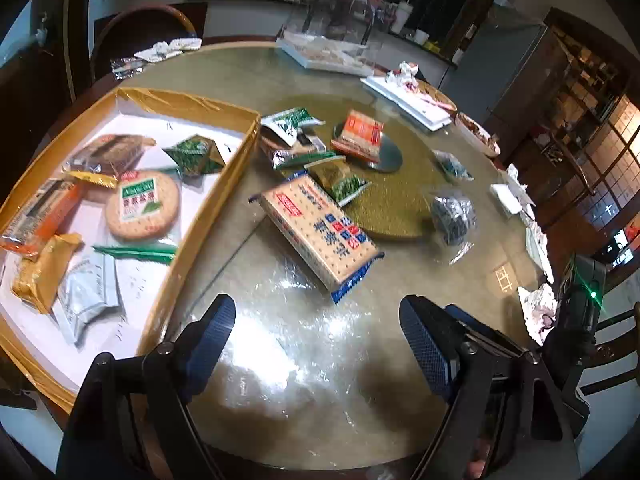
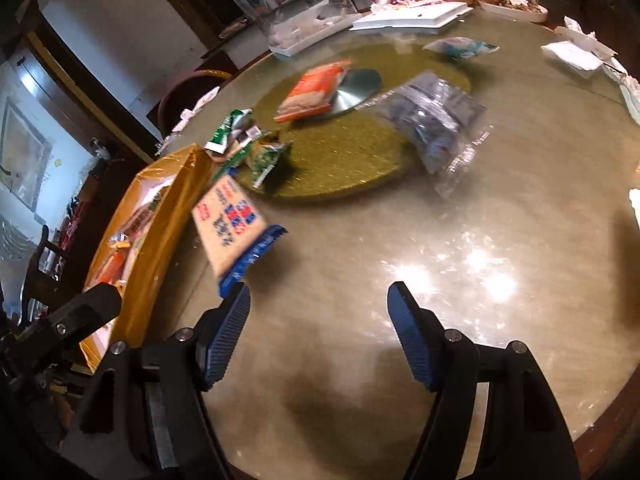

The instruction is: Organize snacks

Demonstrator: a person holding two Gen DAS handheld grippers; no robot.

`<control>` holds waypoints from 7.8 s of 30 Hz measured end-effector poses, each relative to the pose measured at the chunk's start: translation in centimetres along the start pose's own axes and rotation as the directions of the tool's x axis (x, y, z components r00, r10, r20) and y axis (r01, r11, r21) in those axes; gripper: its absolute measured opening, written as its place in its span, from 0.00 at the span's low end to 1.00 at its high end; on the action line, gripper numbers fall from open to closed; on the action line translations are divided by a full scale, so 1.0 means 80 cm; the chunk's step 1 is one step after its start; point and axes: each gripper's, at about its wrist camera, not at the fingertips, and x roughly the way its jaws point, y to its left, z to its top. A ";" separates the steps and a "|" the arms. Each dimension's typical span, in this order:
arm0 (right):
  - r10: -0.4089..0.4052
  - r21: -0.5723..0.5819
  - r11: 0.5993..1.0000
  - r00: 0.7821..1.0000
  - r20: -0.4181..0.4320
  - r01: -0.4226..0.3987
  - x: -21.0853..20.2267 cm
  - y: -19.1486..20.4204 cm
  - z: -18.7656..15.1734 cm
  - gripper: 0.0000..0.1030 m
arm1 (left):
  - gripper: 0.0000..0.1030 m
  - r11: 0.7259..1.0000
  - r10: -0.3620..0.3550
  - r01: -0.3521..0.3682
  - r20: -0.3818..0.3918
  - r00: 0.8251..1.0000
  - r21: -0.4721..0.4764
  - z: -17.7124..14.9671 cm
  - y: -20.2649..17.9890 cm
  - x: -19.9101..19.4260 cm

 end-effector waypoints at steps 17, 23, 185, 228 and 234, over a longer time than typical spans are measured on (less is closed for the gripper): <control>-0.042 0.059 0.998 0.996 0.083 0.037 -0.023 -0.034 -0.006 0.73 | 0.82 0.989 0.078 -0.095 -0.150 0.986 -0.113 0.067 -0.017 0.101; 0.010 0.094 0.995 0.994 0.104 -0.020 -0.025 -0.042 -0.008 0.73 | 0.77 0.955 0.282 -0.292 -0.142 0.949 -0.058 0.084 -0.032 0.148; 0.261 -0.209 0.943 0.965 -0.027 -0.261 0.021 0.182 0.040 0.73 | 0.80 0.985 -0.021 0.058 0.218 0.976 -0.165 0.030 0.176 -0.099; -0.051 -0.296 0.955 0.995 -0.086 0.024 0.137 0.087 0.131 0.39 | 0.80 0.992 -0.112 0.110 0.022 0.993 0.061 0.010 0.047 0.001; -0.047 -0.195 0.980 0.993 -0.110 0.025 0.074 0.035 0.082 0.38 | 0.80 0.986 0.010 -0.006 -0.020 1.000 0.169 0.022 0.037 0.049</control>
